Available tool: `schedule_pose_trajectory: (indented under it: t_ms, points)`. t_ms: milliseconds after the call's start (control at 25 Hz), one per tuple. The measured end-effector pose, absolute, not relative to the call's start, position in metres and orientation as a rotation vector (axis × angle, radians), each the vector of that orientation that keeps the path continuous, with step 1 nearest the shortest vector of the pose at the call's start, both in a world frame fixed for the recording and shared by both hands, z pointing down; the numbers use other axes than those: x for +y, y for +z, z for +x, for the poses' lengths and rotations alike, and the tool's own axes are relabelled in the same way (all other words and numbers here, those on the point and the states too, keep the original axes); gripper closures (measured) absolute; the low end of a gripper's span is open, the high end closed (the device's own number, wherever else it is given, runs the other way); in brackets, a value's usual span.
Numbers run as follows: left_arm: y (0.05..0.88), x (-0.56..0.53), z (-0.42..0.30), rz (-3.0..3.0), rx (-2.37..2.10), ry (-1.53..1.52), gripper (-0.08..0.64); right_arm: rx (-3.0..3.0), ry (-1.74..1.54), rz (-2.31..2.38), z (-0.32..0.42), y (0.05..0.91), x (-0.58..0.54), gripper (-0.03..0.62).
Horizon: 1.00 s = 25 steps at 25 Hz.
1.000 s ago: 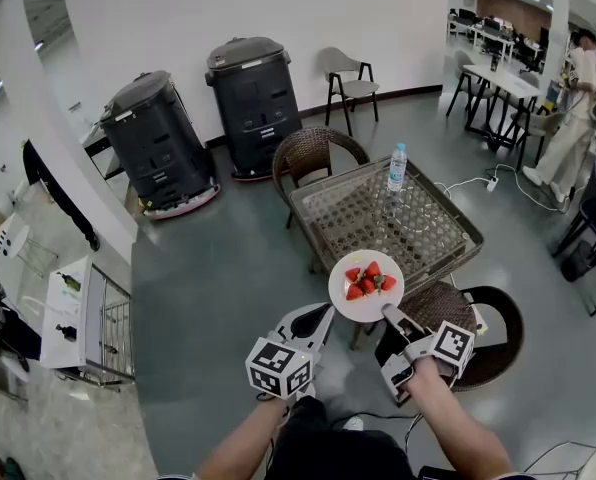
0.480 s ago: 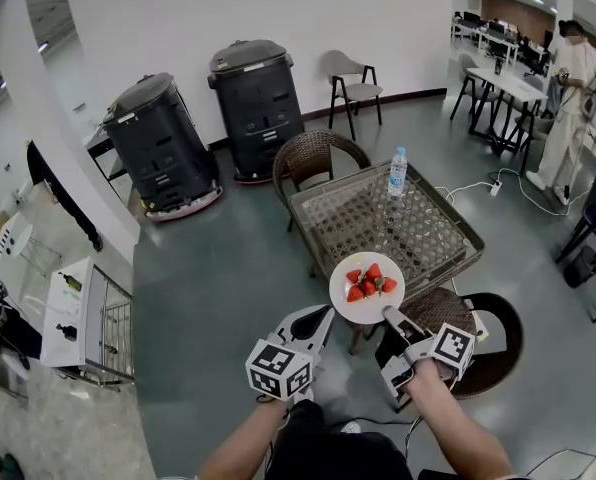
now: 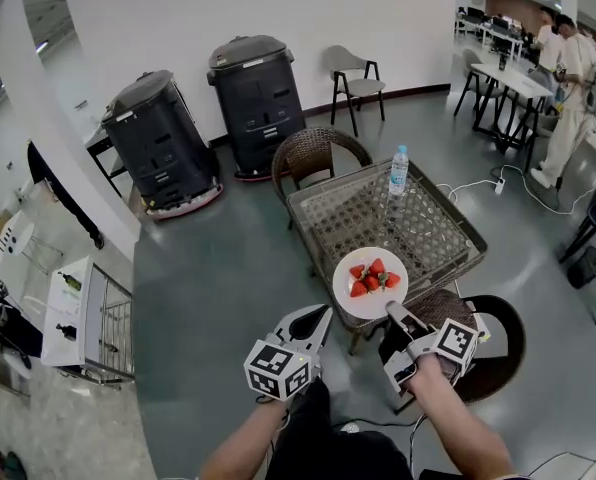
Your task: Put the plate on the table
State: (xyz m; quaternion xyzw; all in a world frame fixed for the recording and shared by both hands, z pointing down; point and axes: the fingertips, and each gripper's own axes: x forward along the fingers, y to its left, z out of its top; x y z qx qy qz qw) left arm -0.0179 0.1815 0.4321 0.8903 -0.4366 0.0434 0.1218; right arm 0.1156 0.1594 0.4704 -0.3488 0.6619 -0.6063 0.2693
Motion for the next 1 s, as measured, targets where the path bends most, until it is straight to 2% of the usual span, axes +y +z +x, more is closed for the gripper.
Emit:
schedule_pose_trajectory:
  t_ms: [440, 1000]
  points:
    - [0.449, 0.114, -0.019, 2.604, -1.223, 0.125, 0.554, 1.773, -1.599, -0.984, 0.116, 0.478, 0.089, 0.574]
    - [0.459, -0.051, -0.045, 2.601, -1.084, 0.163, 0.554, 1.702, -1.615, -1.08, 0.09, 0.489, -0.058, 0.574]
